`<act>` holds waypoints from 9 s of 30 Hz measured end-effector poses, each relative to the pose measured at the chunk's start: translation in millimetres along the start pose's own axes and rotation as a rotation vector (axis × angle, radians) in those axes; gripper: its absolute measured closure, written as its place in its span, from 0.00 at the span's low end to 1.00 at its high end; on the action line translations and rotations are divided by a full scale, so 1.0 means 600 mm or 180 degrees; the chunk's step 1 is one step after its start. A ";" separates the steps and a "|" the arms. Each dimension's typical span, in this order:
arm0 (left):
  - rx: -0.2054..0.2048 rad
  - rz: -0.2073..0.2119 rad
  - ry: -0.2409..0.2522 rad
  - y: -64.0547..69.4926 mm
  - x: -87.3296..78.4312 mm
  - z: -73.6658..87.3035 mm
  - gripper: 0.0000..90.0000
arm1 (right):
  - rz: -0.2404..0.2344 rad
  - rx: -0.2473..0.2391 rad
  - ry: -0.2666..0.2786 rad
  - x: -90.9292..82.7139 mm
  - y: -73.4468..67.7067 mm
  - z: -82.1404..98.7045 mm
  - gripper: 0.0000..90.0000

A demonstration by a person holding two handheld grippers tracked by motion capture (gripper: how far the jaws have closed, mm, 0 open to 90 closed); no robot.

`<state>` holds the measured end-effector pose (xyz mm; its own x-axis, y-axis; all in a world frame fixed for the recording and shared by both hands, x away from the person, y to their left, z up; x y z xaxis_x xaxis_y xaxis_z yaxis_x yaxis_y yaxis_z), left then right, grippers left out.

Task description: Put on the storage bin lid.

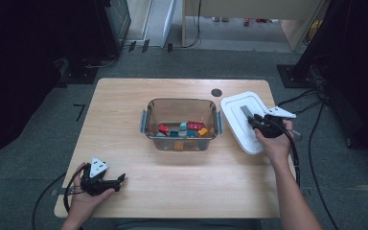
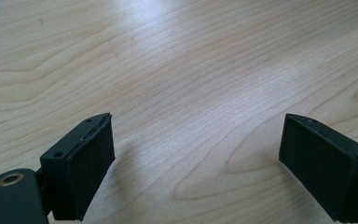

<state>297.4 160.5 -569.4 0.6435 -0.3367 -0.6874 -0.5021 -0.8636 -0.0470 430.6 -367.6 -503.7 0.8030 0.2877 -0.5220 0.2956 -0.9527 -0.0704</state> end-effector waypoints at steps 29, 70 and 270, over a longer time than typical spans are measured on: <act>-0.0142 0.0067 0.0018 -0.005 -0.001 0.001 0.11 | -0.0458 -0.0398 0.0263 -0.060 -0.055 -0.110 0.76; -0.0156 0.0455 0.0696 0.059 -0.008 -0.207 0.11 | -0.2226 -0.1771 0.0041 0.033 -0.294 -0.163 0.76; -0.0466 -0.0337 -0.0005 -0.069 -0.015 0.028 0.11 | 0.0144 -0.0041 -0.0574 -0.207 -0.032 0.276 0.24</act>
<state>302.6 205.9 -573.3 0.6874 -0.2406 -0.6853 -0.3419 -0.9396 -0.0131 239.6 -401.1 -578.3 0.7102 0.2211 -0.6683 0.2688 -0.9626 -0.0329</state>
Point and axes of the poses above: each handheld gripper's, and its own axes: x roughly forward along the jaws, z roughly out of its underside, y roughly to its right, the point moved 8 cm from there along x, roughly forward along the jaws
